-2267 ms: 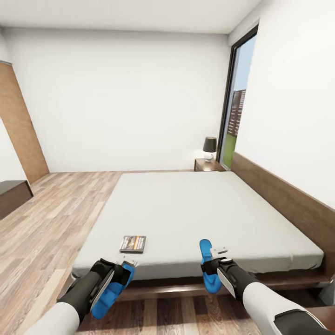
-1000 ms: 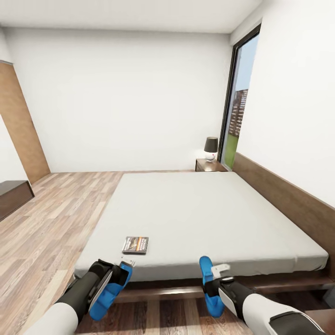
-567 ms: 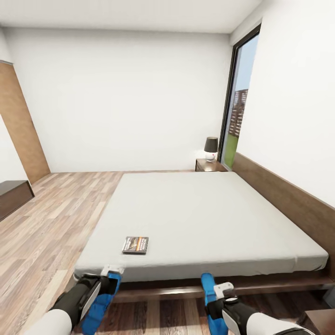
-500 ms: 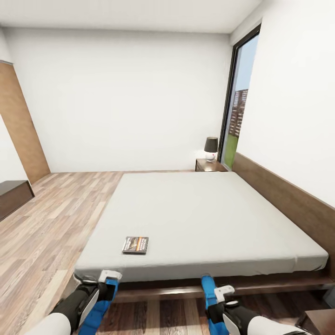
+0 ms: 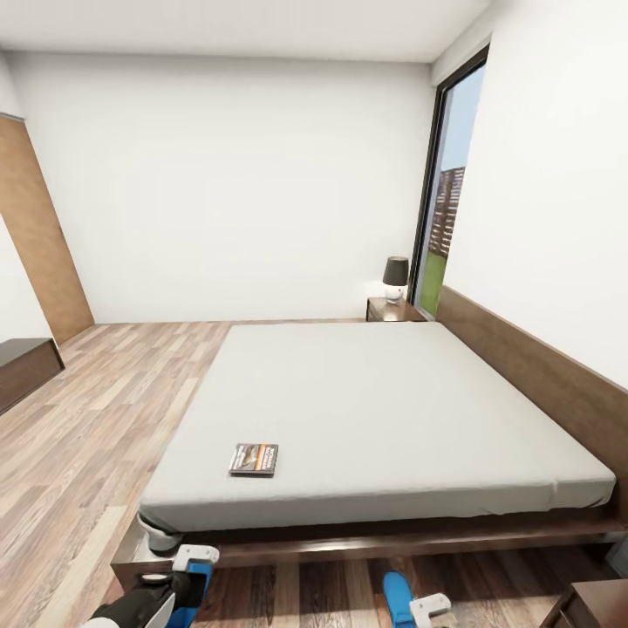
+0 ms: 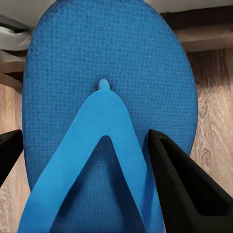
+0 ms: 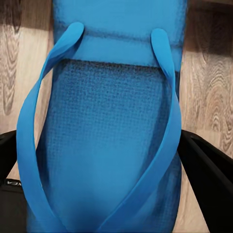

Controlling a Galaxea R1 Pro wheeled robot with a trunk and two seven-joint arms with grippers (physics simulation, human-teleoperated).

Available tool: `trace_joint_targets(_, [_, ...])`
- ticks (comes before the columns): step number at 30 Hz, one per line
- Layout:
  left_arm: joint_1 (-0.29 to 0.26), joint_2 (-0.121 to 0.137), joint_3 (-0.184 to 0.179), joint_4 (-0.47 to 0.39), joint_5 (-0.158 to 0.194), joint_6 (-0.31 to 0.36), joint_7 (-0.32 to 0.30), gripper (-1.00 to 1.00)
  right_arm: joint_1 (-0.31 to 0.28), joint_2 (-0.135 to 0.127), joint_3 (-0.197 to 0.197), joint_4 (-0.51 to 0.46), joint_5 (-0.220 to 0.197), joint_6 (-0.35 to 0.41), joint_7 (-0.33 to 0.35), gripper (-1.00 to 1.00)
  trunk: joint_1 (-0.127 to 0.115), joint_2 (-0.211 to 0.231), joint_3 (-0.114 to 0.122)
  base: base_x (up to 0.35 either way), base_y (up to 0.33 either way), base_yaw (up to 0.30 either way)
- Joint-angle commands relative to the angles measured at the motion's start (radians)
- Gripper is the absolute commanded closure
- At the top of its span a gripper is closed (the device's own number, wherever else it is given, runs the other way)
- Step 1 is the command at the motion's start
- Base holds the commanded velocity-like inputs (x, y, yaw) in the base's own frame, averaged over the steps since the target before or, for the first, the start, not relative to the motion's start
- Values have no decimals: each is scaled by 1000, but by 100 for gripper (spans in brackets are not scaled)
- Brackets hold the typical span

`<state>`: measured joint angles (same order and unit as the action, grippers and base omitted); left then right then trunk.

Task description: In the bedroom, move the book from the bed onto either nightstand, and place the two sandals side by side next to the bed.

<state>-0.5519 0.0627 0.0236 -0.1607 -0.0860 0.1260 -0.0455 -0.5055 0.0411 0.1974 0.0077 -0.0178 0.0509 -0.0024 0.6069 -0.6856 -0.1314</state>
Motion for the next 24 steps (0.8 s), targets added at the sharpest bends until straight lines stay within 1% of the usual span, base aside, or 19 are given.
trace_joint_targets(1, [0, 0, 7, 13, -11, -11, -4, 100, 6, -1, 7, 5, -3, -8, -1, 100, 0, -1, -2, 0, 0, 0])
trace_joint_targets(6, [5, 0, 13, 34, -11, -36, 5, 100, 21, -3, 6, 12, -2, -25, -1, 100, 0, -1, -2, 0, 0, 0])
trace_joint_targets(9, [6, 0, 14, 37, -11, -42, 6, 100, 27, -7, 6, 13, -2, -59, -1, 100, 0, -1, -2, 0, 0, 0])
trace_joint_targets(11, [8, 0, 15, 38, -11, -52, 7, 100, 43, -8, 5, 13, -4, -108, -1, 100, 0, -1, -2, 0, 0, 0])
trace_joint_targets(13, [9, 0, 15, 39, -11, -64, 7, 100, 51, -9, 4, 12, -5, -126, -1, 100, 0, -1, -2, 0, 0, 0])
trace_joint_targets(24, [39, 0, 15, 39, -10, -82, 7, 100, 62, -11, 4, 14, -2, -144, -1, 100, 0, -1, -2, 0, 0, 0])
